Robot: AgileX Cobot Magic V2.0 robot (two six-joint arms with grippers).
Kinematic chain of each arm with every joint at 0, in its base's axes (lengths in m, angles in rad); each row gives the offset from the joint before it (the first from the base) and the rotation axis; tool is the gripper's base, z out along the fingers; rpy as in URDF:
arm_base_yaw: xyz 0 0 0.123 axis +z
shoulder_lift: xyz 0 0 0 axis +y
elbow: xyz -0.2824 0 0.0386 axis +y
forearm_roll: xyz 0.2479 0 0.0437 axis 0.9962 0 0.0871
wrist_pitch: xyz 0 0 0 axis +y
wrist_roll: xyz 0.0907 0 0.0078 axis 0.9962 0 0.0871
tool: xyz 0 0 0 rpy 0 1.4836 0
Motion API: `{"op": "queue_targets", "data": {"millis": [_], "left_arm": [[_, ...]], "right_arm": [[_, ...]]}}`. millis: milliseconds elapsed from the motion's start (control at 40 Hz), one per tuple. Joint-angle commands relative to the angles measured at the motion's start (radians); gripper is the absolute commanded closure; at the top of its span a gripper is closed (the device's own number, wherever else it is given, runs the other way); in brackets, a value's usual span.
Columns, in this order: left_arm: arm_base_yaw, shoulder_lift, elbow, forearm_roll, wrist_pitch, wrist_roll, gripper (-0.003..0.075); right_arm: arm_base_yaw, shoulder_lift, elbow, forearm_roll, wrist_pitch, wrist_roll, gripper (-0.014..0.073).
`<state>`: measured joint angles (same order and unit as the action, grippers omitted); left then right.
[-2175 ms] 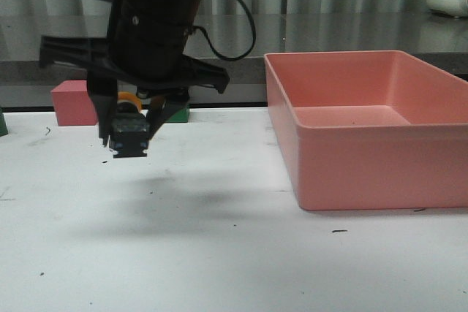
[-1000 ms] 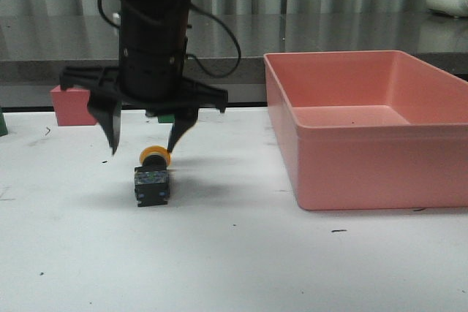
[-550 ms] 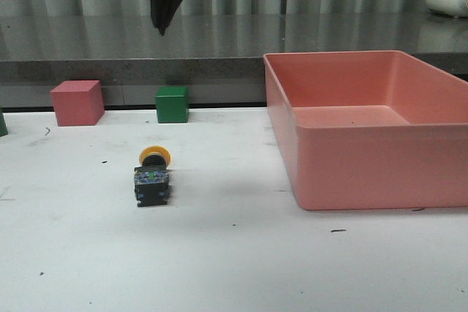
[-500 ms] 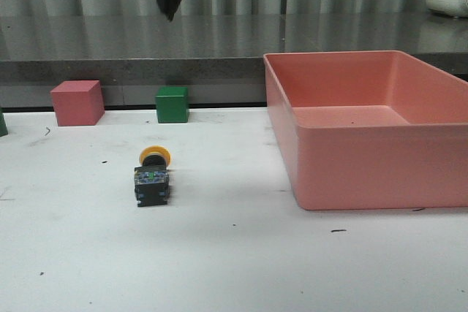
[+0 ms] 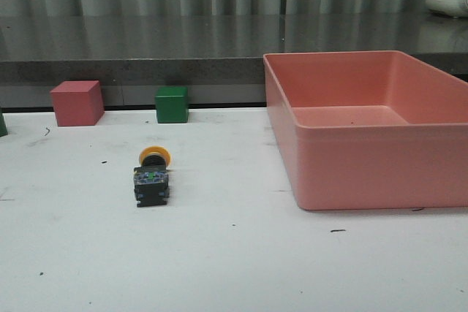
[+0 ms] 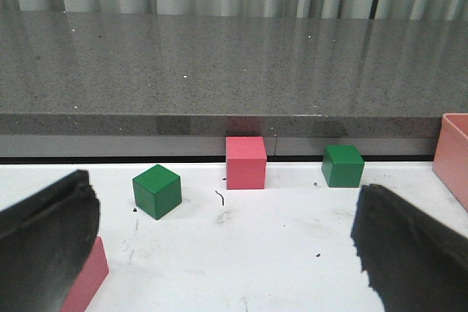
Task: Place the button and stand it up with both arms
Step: 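Raise the right gripper away from the button, then lower the open left gripper over the button and close on it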
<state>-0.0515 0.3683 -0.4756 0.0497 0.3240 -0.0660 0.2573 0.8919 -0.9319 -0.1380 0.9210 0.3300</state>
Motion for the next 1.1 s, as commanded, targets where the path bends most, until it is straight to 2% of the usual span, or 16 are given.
{"op": "queue_targets", "data": {"millis": [0,150,250,375,600,800,950,1075], "left_arm": [[0.002,0.013,-0.037,-0.007,-0.072,-0.003,0.0049],[0.002,0.013,-0.037,-0.007,-0.072,-0.003,0.0049],[0.002,0.013,-0.037,-0.007,-0.077,-0.003,0.0049],[0.002,0.015,-0.037,-0.02,-0.082,-0.003,0.0049],[-0.04,0.179,-0.093,-0.083,-0.067,-0.002,0.0049],[-0.209,0.447,-0.202,-0.14,-0.033,-0.002,0.0049],[-0.335,0.66,-0.331,-0.146,0.079,-0.002,0.0049],[-0.382,0.859,-0.476,-0.205,0.215,-0.002,0.0049]], "right_arm": [[-0.006,-0.178,0.11,-0.024,-0.143,-0.014,0.0655],[-0.006,-0.509,0.358,-0.085,-0.324,-0.014,0.0655],[-0.006,-0.628,0.433,-0.09,-0.394,-0.014,0.0655],[-0.006,-0.728,0.481,-0.09,-0.409,-0.014,0.0655],[-0.006,-0.756,0.495,-0.09,-0.398,-0.014,0.0655],[-0.006,-0.756,0.512,-0.09,-0.403,-0.014,0.0655],[-0.006,-0.756,0.512,-0.09,-0.407,-0.014,0.0655],[-0.006,-0.756,0.512,-0.09,-0.406,-0.014,0.0655]]}}
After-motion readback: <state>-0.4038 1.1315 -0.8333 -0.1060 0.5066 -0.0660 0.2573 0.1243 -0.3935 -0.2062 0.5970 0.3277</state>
